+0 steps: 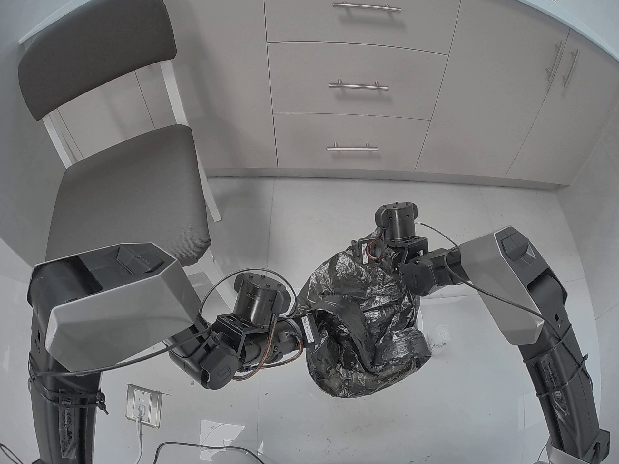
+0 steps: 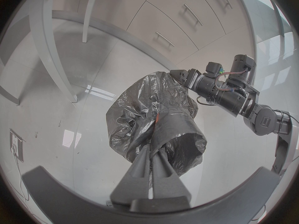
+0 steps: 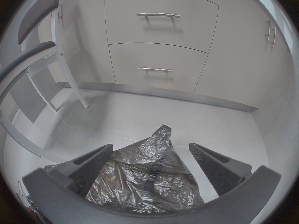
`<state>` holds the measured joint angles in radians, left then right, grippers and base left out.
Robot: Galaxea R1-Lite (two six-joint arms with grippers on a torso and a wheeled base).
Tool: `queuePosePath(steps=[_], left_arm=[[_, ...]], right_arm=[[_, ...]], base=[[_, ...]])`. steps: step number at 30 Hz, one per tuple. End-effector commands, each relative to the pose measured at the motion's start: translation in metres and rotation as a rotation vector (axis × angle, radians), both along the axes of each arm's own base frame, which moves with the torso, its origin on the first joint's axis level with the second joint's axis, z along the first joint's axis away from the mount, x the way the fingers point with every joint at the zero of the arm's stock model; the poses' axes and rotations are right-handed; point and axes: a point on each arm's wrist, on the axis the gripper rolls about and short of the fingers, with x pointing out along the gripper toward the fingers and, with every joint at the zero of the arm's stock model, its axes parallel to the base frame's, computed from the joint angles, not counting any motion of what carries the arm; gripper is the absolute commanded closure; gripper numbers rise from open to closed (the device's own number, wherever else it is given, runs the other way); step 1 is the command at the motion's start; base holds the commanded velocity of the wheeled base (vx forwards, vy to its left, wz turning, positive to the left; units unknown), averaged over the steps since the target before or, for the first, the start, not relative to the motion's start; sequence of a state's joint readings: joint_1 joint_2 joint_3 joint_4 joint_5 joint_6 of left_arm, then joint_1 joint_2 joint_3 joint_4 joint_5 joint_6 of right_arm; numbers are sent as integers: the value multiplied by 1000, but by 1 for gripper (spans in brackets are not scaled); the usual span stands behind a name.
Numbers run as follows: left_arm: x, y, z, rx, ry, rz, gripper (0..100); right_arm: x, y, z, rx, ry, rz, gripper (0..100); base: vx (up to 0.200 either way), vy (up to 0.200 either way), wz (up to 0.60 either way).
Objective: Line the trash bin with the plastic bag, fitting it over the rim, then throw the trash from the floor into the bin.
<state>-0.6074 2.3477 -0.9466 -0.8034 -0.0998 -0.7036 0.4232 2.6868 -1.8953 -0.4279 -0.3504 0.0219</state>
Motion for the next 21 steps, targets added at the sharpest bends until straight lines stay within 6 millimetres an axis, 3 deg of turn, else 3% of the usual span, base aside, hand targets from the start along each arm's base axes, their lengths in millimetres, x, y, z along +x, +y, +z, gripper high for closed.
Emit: queuePosePath(steps=[1,13,21], left_arm=[[0,0,-1,2,1,2,100],[-1,-1,-2,5,4,-2,100],[-3,-2,-3,10,7,-7,100]], right_arm=[[1,0,2,5,-5,-2,0],[0,-13,18,62,89,44,0],[11,-38,38,-81,37,89,0]], base=[[0,0,0],[0,0,0],[0,0,0]])
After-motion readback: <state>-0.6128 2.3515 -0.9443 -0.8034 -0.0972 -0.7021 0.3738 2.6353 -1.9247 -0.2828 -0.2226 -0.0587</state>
